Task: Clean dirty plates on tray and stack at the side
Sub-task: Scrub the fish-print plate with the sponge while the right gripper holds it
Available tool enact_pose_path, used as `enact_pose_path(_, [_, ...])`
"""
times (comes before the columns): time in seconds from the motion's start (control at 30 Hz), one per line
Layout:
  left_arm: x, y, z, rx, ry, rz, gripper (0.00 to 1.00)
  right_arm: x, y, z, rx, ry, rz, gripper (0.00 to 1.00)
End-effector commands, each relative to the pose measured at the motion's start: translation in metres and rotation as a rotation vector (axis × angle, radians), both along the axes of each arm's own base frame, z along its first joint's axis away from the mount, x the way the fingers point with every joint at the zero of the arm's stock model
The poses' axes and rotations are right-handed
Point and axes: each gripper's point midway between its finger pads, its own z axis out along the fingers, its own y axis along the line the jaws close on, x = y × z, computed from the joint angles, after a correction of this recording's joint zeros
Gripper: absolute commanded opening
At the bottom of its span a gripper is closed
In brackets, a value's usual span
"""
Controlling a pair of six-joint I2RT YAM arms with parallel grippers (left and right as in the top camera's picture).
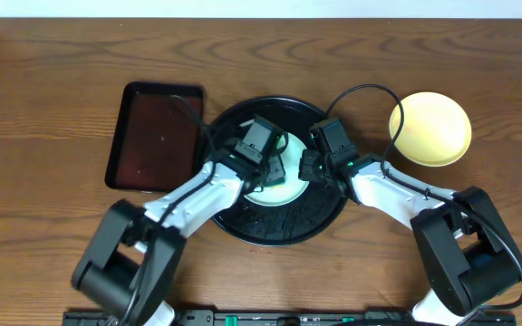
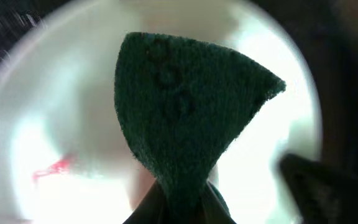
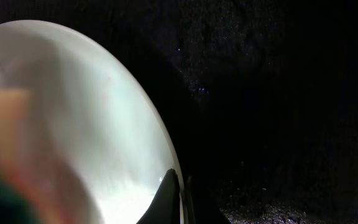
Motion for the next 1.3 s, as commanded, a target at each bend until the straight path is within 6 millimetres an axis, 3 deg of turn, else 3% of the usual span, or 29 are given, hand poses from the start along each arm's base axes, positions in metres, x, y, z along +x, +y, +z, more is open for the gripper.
enact_pose_path(0.0, [-0.011, 0.006, -0.026, 0.036, 0.077, 0.017, 0.07, -0.023, -0.021, -0.040, -0.093, 0.106, -0.030, 0.01])
enact_pose_path(0.17, [-0.012, 0.035, -0.035, 0.188, 0.066, 0.059, 0.08, -0.023, -0.021, -0.040, -0.094, 0.107, -0.030, 0.01])
enact_pose_path(0.47, [-0.005, 0.048, -0.034, 0.284, 0.026, -0.061, 0.08, -0.024, -0.021, -0.041, -0.095, 0.110, -0.030, 0.01])
enact_pose_path(0.87, [-0.004, 0.076, -0.037, 0.313, 0.073, -0.014, 0.08, -0.025, -0.022, -0.041, -0.098, 0.113, -0.029, 0.01])
enact_pose_path(1.27, [0.009, 0.125, -0.028, 0.508, 0.015, 0.096, 0.08, -0.025, -0.022, -0.041, -0.100, 0.116, -0.029, 0.01])
